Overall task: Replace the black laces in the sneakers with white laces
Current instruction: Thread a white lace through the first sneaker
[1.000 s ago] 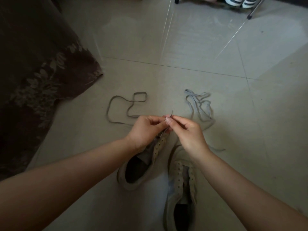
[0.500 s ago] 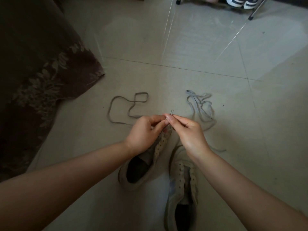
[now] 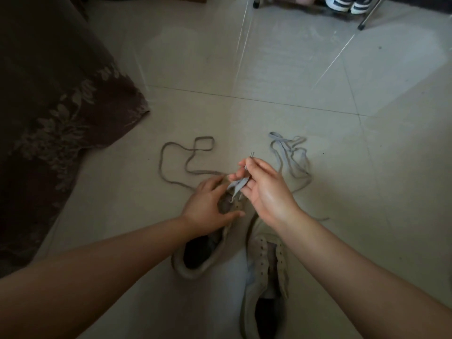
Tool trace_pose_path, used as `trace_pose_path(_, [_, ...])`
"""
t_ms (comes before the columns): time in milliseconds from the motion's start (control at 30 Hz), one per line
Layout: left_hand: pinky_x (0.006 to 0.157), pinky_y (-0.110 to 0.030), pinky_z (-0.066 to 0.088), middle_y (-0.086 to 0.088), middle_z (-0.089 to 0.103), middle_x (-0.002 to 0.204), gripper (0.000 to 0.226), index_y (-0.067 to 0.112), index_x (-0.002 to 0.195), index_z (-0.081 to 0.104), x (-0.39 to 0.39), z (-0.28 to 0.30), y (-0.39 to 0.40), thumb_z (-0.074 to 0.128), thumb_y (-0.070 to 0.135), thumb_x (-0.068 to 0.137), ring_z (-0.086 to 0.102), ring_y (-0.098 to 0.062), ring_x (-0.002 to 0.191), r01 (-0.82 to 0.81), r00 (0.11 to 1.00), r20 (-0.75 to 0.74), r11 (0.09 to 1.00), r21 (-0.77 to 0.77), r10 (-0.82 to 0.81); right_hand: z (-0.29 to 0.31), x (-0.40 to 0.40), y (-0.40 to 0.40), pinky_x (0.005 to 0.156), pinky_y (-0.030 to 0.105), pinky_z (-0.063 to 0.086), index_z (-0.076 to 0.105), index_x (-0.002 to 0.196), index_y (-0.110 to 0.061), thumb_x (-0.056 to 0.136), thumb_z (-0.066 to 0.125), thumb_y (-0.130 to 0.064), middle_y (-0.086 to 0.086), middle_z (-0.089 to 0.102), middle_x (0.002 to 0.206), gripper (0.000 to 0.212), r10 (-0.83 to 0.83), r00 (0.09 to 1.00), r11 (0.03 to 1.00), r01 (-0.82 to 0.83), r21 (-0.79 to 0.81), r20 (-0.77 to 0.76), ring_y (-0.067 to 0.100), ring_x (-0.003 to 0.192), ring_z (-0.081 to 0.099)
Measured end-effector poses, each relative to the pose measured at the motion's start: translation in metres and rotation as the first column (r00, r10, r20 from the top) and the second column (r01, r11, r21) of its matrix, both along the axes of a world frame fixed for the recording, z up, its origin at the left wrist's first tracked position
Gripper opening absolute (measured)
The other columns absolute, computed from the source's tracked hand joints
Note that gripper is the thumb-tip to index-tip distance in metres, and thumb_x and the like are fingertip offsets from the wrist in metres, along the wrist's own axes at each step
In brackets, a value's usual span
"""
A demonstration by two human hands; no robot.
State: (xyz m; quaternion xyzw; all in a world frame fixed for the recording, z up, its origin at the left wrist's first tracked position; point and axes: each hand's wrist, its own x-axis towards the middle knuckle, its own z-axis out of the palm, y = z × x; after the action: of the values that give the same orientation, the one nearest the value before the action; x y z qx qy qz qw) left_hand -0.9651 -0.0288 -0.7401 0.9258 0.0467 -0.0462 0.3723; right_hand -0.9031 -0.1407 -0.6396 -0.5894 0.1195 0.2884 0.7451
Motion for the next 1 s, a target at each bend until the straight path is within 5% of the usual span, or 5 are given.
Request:
trace_pose_path(300, [0.099,-0.039,0.038,0.0,0.038,0.134,0.068,0.043,0.134,0.038,-0.009,0.003,-0.006,0.065,0.057,0.073,0.032,-0.023,0.127,-0.28,0.934,-0.213,0.958,0.065,0.287,0.038,0.007,-0.015,0.05,0.017,0.039,0.049,0.072,-0.008,0.091,0.04,-0.009,-0.006,0.033,0.045,0.021,-0.017,0.917,0.917,0.173,0.36,-0.398,0.006,0.038,0.03])
trace_pose_path(433, [0.1,-0.038,0.036,-0.003,0.039,0.134,0.07,0.039,0.137,0.036,-0.011,0.006,-0.01,0.063,0.058,0.075,0.029,-0.025,0.128,-0.247,0.942,-0.208,0.963,0.109,0.265,0.017,0.008,-0.022,0.038,0.017,0.028,0.051,0.079,-0.005,0.099,0.038,-0.012,-0.003,0.037,0.051,0.025,0.074,0.964,0.996,-0.083,-0.025,-0.255,0.005,0.037,0.03])
trace_pose_path(533, [0.1,-0.037,0.035,-0.004,0.039,0.134,0.072,0.038,0.139,0.034,-0.011,0.005,-0.01,0.063,0.056,0.075,0.028,-0.024,0.128,-0.243,0.941,-0.211,0.963,0.118,0.263,-0.007,0.0,-0.027,0.061,0.027,0.038,0.058,0.098,-0.007,0.095,0.05,-0.038,0.003,0.054,0.081,0.032,0.591,0.806,0.431,-0.349,-0.832,-0.032,0.017,0.069,0.054])
trace_pose_path(700, [0.1,-0.036,0.037,-0.004,0.04,0.134,0.076,0.037,0.137,0.038,-0.012,0.008,-0.011,0.062,0.062,0.069,0.027,-0.023,0.129,-0.251,0.941,-0.196,0.958,0.137,0.275,-0.026,-0.014,-0.032,0.077,0.031,0.039,0.062,0.109,-0.016,0.094,0.043,-0.052,0.01,0.056,0.111,0.043,0.872,0.415,-0.167,-0.251,-0.954,-0.262,0.03,0.105,0.056])
trace_pose_path(1000, [0.094,-0.037,0.042,-0.001,0.045,0.12,0.062,0.036,0.124,0.051,-0.013,0.004,-0.018,0.073,0.051,0.069,0.039,-0.022,0.118,-0.386,0.911,-0.17,0.922,-0.019,0.377,-0.019,-0.008,-0.025,0.089,0.014,0.038,0.052,0.069,-0.014,0.099,0.043,-0.016,0.003,0.064,0.112,0.032,0.61,0.743,0.753,-0.437,-0.492,0.275,0.01,0.103,0.057])
